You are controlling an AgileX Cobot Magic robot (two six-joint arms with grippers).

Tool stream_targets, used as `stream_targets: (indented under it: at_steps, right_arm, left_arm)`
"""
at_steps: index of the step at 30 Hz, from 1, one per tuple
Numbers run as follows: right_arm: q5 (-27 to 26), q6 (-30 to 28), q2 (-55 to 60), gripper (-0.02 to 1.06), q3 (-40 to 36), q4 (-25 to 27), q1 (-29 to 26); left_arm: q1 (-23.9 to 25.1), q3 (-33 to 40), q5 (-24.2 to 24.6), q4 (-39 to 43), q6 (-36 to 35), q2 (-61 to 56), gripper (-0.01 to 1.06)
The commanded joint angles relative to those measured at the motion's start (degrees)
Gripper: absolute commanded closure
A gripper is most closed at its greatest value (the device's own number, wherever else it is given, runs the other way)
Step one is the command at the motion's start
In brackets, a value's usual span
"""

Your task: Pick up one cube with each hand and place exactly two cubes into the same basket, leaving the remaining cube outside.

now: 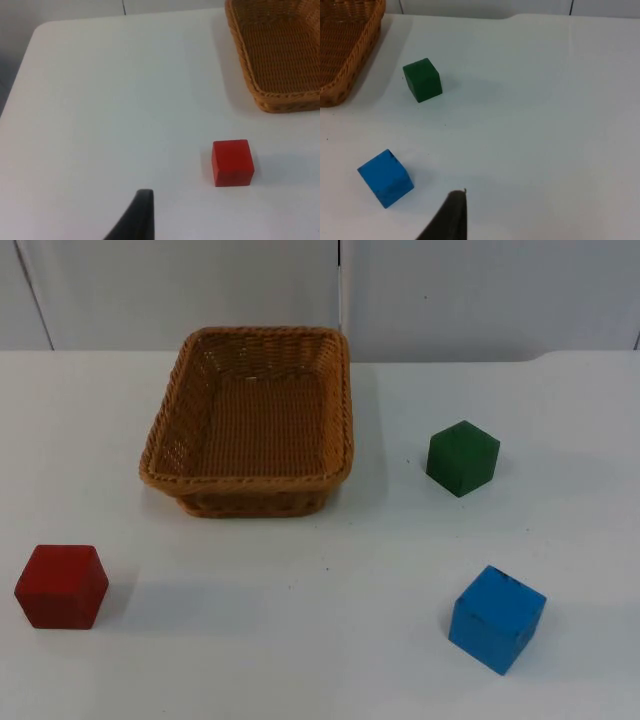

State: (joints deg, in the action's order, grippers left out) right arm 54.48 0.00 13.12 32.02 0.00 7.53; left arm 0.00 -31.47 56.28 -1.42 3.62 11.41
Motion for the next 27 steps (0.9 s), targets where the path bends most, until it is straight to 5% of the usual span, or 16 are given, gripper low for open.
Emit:
stream_targets:
  at_steps: [1, 27]
  right_arm:
    - [-1.92, -0.89, 1.83, -0.01, 0.43, 0.79, -0.39]
    - [-4.85, -3.11, 20.52, -0.01, 11.21, 0.79, -0.39]
  left_arm:
    - [-0.04, -0.32, -1.34, -1.35, -0.54, 1.33, 0.00]
    - [-0.04, -0.32, -5.85, -4.57, -0.54, 14.06, 0.00]
